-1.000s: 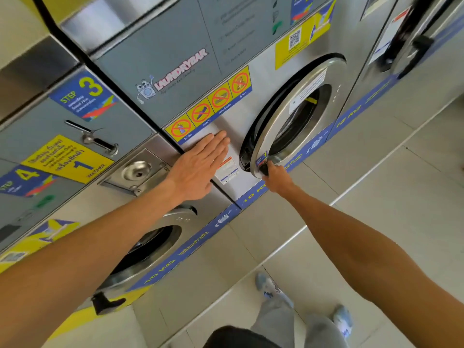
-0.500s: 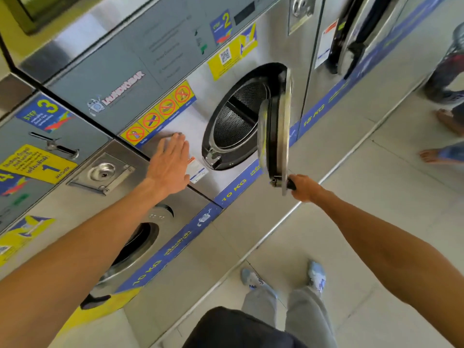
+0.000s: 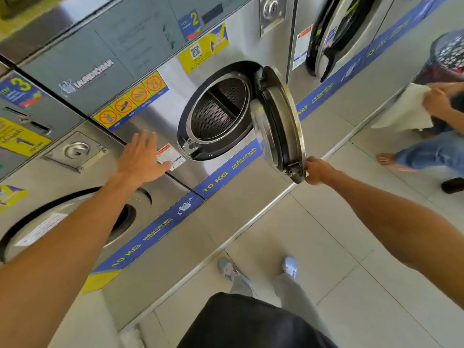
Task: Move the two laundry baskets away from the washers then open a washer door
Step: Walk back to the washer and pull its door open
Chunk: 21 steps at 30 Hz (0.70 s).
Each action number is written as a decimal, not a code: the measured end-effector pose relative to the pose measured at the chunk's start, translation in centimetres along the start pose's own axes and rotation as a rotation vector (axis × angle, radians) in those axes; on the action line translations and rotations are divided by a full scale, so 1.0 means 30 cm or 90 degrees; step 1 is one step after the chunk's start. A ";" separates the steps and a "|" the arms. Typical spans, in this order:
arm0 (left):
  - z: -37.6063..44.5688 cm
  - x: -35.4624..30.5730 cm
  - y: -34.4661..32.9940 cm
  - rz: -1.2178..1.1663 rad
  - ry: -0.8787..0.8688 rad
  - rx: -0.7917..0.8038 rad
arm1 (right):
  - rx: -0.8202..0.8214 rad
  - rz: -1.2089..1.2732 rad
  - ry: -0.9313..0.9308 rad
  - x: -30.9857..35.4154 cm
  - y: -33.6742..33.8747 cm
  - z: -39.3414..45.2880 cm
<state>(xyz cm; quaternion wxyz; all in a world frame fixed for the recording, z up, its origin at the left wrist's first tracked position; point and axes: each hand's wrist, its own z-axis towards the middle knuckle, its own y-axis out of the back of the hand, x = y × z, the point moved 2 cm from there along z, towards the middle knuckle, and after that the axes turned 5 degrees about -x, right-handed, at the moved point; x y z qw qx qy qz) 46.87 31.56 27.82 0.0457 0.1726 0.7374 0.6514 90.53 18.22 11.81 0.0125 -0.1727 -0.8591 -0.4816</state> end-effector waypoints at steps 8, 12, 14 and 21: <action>-0.117 -0.050 -0.011 -0.054 0.022 0.023 | 0.016 -0.032 0.001 0.006 0.002 0.005; -0.182 -0.069 -0.017 -0.078 0.044 0.030 | 0.015 -0.036 0.014 -0.001 0.008 0.005; -0.217 -0.083 -0.014 -0.084 0.035 0.018 | 0.014 -0.025 0.015 0.001 0.018 -0.009; -0.366 -0.126 0.017 -0.101 0.055 0.015 | -0.014 0.022 0.014 0.035 0.111 -0.109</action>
